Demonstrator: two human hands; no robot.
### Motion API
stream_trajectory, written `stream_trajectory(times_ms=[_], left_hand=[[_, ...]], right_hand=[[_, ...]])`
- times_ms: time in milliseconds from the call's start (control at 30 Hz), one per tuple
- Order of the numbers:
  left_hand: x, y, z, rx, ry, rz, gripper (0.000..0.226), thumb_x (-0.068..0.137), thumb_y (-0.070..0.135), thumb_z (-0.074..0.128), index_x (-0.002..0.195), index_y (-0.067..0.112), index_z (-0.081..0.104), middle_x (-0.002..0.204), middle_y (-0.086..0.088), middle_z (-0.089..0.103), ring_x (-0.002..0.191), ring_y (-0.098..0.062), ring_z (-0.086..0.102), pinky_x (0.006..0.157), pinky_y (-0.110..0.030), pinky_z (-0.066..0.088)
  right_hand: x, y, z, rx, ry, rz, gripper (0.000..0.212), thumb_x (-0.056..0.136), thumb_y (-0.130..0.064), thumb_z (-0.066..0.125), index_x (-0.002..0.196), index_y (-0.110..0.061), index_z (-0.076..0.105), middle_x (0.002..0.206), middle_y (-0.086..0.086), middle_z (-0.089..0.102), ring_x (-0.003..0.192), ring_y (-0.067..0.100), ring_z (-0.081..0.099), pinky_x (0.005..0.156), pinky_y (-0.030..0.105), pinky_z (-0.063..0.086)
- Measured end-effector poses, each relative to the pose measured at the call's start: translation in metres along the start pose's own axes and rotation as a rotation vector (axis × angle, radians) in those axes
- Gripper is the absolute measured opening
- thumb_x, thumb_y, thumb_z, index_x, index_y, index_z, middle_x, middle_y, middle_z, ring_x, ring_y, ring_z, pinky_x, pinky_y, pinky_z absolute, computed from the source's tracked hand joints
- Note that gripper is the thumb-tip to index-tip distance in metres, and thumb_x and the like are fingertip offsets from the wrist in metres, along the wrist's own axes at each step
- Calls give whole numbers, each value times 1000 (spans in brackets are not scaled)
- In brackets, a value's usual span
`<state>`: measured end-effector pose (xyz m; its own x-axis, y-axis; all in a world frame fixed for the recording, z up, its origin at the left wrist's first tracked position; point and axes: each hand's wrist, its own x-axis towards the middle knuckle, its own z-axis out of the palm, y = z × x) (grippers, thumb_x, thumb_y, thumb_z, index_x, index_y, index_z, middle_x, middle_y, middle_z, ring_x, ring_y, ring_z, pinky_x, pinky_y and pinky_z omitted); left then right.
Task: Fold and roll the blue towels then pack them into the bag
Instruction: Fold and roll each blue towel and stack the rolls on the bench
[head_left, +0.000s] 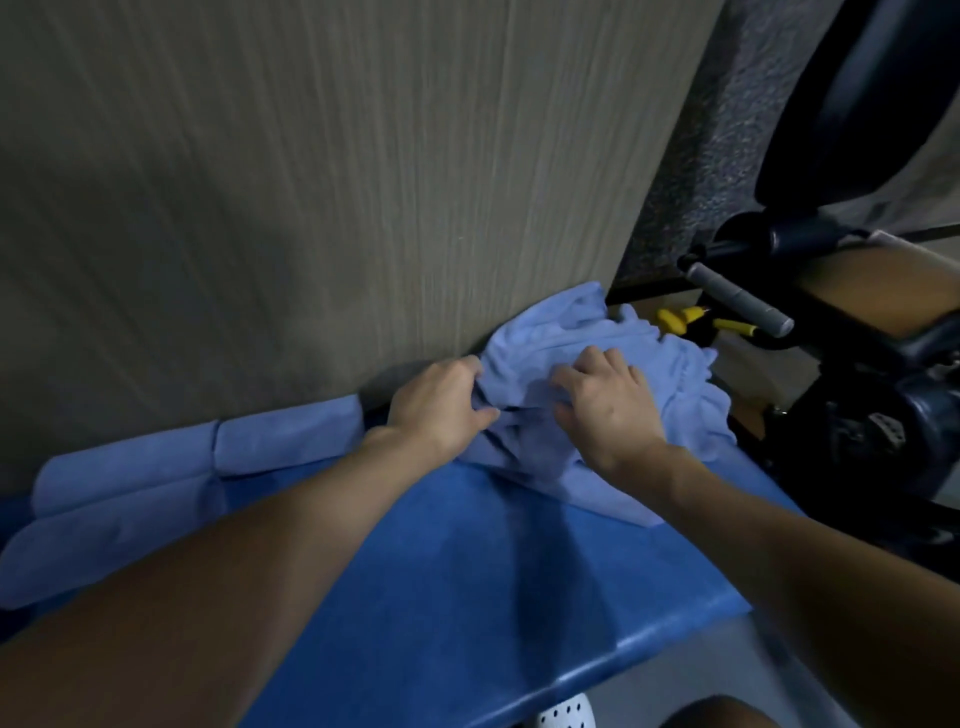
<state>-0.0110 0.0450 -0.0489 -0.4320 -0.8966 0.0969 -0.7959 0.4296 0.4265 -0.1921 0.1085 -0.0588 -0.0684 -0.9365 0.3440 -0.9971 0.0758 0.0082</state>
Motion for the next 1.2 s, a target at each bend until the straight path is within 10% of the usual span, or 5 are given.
stream_trajectory(times_ms=[233,433,700,1033,1200], left_hand=[[8,5,12,-269,228,11,13,87,13,61,76,18,63,67,2,65,64,-21,62,62,-46,54],[-9,27,-13,-330,234,74,50,78,32,78,122,18,60,102,7,57,84,-17,58,77,-35,51],[-71,57,-46,-574,241,202,14,81,19,73,84,25,60,78,12,62,73,2,59,63,-14,43],[-165,-29,-85,-319,488,224,9,88,2,61,85,10,63,80,1,57,70,-11,50,65,-27,43],[-228,-107,-67,-55,204,160,17,86,10,58,93,17,71,93,6,59,88,-17,58,76,-41,52]], right_hand=[[7,2,-20,269,280,-28,15,84,-11,44,70,-14,44,71,8,46,68,30,46,57,44,37],[3,0,-75,580,417,-52,14,93,-4,51,80,-7,48,83,2,44,69,17,43,61,33,36],[-27,-37,-141,723,473,-87,6,92,-5,53,86,-7,53,85,5,52,76,14,48,68,26,41],[-95,-108,-125,895,253,-129,7,89,-12,57,82,-12,56,68,-4,55,63,10,52,60,24,41],[-148,-143,-73,815,-189,-371,9,77,-12,57,76,-14,66,72,-5,63,66,11,57,63,26,46]])
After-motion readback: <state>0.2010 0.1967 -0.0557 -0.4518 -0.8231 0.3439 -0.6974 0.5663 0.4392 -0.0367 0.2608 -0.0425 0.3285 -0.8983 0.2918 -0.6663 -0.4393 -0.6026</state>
